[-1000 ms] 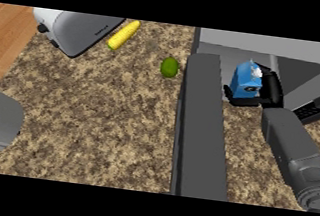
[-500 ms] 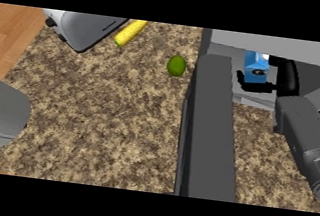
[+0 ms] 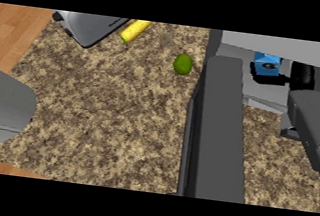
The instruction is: Pick up the milk, place it into the microwave and close the microwave
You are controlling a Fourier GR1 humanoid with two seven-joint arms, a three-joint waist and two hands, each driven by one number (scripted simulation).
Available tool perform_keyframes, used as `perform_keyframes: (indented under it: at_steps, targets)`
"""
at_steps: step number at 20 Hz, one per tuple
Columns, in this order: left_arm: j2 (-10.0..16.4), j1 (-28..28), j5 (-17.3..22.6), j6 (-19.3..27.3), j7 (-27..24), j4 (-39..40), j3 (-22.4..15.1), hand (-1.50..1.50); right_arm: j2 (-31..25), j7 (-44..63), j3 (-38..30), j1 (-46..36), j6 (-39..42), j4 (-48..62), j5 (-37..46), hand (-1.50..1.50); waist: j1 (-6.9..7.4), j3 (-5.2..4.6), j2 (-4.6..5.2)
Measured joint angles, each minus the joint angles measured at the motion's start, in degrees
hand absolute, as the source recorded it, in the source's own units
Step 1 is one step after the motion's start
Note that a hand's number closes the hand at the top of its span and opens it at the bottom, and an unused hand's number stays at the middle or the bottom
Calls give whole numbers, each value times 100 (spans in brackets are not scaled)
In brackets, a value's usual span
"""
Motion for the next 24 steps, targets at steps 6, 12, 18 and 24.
perform_keyframes:
  at_steps: [6,12,18,24]
  targets:
    - [78,-197,-6,16,1,140,17,-150,-148,49,-38,-72,-93,31,1,150,59,7,71]
    - [130,-326,-39,32,16,212,17,-150,-262,75,-75,-124,-113,59,-4,150,142,15,117]
    - [196,-436,-170,58,24,251,72,-150,-371,99,-112,-179,-89,81,-14,150,213,25,154]
    - [263,-530,-267,42,38,298,80,-150,-430,81,-142,-190,-94,103,-19,150,275,29,191]
